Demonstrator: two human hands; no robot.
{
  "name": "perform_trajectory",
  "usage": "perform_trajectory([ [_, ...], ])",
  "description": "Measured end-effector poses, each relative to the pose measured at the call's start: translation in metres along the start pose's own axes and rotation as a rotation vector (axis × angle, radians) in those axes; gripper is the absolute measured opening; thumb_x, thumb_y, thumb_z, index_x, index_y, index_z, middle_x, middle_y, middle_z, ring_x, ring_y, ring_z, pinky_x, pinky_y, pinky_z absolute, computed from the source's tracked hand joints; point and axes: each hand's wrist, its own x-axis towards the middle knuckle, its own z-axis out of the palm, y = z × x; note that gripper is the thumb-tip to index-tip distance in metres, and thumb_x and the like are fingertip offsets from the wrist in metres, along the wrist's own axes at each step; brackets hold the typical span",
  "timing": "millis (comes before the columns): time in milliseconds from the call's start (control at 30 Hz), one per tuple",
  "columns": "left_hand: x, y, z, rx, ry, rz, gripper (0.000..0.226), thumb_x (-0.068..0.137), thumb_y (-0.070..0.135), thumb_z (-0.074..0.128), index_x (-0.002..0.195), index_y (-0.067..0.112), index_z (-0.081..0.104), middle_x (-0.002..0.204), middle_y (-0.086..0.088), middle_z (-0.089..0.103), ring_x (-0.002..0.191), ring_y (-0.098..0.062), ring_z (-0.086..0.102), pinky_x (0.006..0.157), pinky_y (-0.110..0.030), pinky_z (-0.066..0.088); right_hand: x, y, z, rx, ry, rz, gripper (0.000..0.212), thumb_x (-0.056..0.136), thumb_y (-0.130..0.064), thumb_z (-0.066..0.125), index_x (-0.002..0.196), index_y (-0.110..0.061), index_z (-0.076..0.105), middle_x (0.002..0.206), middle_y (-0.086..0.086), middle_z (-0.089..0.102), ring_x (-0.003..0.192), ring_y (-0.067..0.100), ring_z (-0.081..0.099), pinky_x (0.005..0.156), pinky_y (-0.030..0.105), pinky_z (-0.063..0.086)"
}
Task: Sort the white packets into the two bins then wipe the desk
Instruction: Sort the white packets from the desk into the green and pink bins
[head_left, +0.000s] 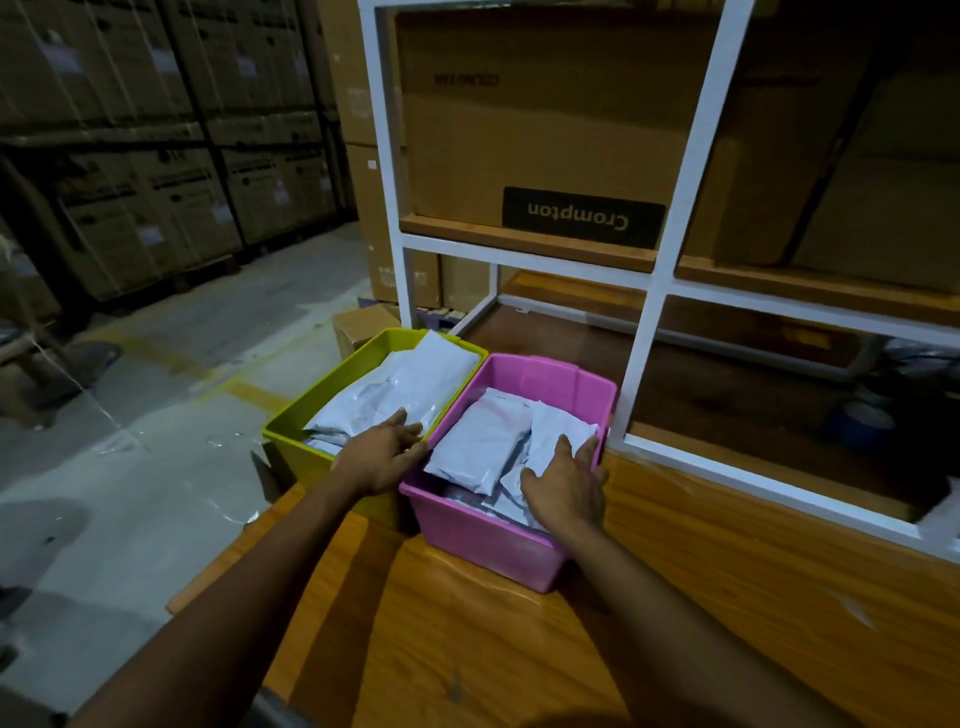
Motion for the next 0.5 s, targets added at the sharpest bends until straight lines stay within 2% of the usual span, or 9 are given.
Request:
perform_trajectory([
  [133,0.0041,0.0025,-0.0009,-0.005,0.028,-0.009,0.082,0.077,0.072,0.024,0.121,0.017,0.066,0.144,0.005,0.050,0.146,-0.009,0.022,0.100,-0.042,0.045,0.0064,-0.0013,0.0035,0.010,0.007,0.006,0.074,0.088,-0.050,0.055,0.150,-0.023,0.023,0.162,0.008,0.003,0.141,0.039,0.021,0.104,0.047,0.043],
  [233,0.0050,0.0035,0.0018,0.009,0.052,-0.013,0.068,0.084,0.063,0.031,0.122,0.018,0.066,0.142,0.005,0.052,0.145,-0.009,0.025,0.096,-0.042,0.047,0.0088,0.0005,0.0037,0.015,0.009,0.008,0.071,0.089,-0.049,0.055,0.149,-0.024,0.025,0.162,0.007,0.006,0.141,0.038,0.022,0.104,0.047,0.043],
  [300,0.0061,0.0018,0.0029,0.012,0.056,-0.009,0.069,0.083,0.065,0.029,0.120,0.021,0.067,0.138,0.004,0.056,0.141,-0.012,0.034,0.093,-0.042,0.049,0.0096,0.0000,0.0033,0.017,0.010,0.003,0.070,0.089,-0.048,0.054,0.148,-0.023,0.026,0.162,0.007,0.007,0.141,0.038,0.022,0.102,0.046,0.043],
  [400,0.0056,0.0001,0.0006,0.034,0.076,-0.005,0.070,0.081,0.070,0.026,0.104,0.021,0.070,0.124,-0.012,0.059,0.110,-0.030,0.061,0.080,-0.045,0.051,0.0095,-0.0028,0.0013,0.038,-0.001,-0.004,0.067,0.089,-0.045,0.055,0.147,-0.022,0.029,0.162,0.007,0.008,0.141,0.037,0.023,0.102,0.046,0.041],
  [500,0.0028,0.0030,0.0001,0.029,0.082,0.019,0.068,0.083,0.069,0.028,0.093,0.015,0.067,0.106,-0.020,0.057,0.091,-0.035,0.063,0.073,-0.046,0.050,0.0076,-0.0009,-0.0029,0.058,-0.021,0.012,0.064,0.088,-0.041,0.057,0.144,-0.021,0.033,0.161,0.007,0.011,0.138,0.037,0.026,0.100,0.045,0.042],
])
